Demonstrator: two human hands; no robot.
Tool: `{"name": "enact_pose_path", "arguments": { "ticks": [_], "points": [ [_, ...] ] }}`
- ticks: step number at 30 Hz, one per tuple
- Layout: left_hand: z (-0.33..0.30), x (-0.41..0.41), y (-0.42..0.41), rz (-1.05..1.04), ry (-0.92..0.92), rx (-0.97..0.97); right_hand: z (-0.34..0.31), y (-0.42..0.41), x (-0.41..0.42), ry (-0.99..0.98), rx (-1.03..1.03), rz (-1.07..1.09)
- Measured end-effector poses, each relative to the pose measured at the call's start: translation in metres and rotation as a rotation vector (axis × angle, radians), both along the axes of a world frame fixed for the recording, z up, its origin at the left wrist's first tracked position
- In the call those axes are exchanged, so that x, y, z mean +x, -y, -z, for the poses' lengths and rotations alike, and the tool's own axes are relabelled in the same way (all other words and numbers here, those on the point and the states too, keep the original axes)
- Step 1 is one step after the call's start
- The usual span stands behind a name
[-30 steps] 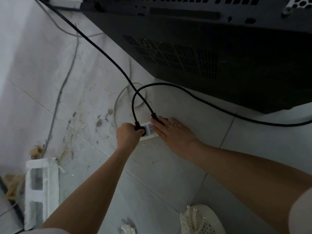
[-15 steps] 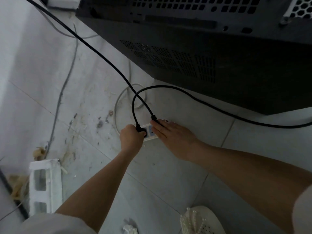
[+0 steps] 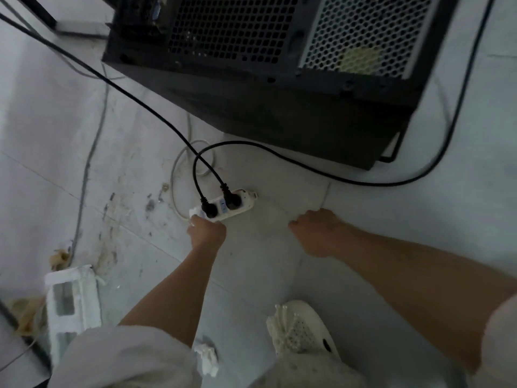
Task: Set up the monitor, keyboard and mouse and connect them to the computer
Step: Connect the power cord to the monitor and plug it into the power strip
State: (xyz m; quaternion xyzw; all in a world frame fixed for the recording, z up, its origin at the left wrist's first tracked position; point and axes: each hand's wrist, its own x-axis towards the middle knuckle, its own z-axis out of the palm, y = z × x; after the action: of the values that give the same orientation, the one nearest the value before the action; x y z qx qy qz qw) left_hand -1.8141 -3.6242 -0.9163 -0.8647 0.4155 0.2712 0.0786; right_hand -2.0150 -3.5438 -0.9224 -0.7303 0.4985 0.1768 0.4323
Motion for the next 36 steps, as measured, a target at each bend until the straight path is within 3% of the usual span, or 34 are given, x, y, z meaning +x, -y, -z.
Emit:
{"name": "enact_pose_path", "arguments": {
  "ticks": [2,7,14,21,29,36],
  "points": [
    [-0.018,-0.019,-0.019,-0.013,-0.006,0.083,-0.025,-0.018,-0.024,-0.007,0.15,0.035],
    [-0.094,-0.102,-0.076,0.251,-0.056,0.236,-0.102,-0.056,-0.105,-0.077,0.323,0.237],
    [-0.263,-0.225,-0.124,0.448,-0.256,0.292,-0.269,-0.109,-0.208,-0.181,0.271,0.648],
    [-0.46,-0.287,-0.142,0.592,-0.358,0.226,-0.464,-0.114,-0.248,-0.156,0.123,0.778],
    [-0.652,-0.265,-0.169,0.581,-0.474,-0.066,-0.653,-0.117,-0.225,0.11,-0.07,1.053],
    [-0.738,-0.152,-0.194,0.435,-0.425,-0.346,-0.735,-0.125,-0.114,0.226,-0.185,0.822]
  ]
}}
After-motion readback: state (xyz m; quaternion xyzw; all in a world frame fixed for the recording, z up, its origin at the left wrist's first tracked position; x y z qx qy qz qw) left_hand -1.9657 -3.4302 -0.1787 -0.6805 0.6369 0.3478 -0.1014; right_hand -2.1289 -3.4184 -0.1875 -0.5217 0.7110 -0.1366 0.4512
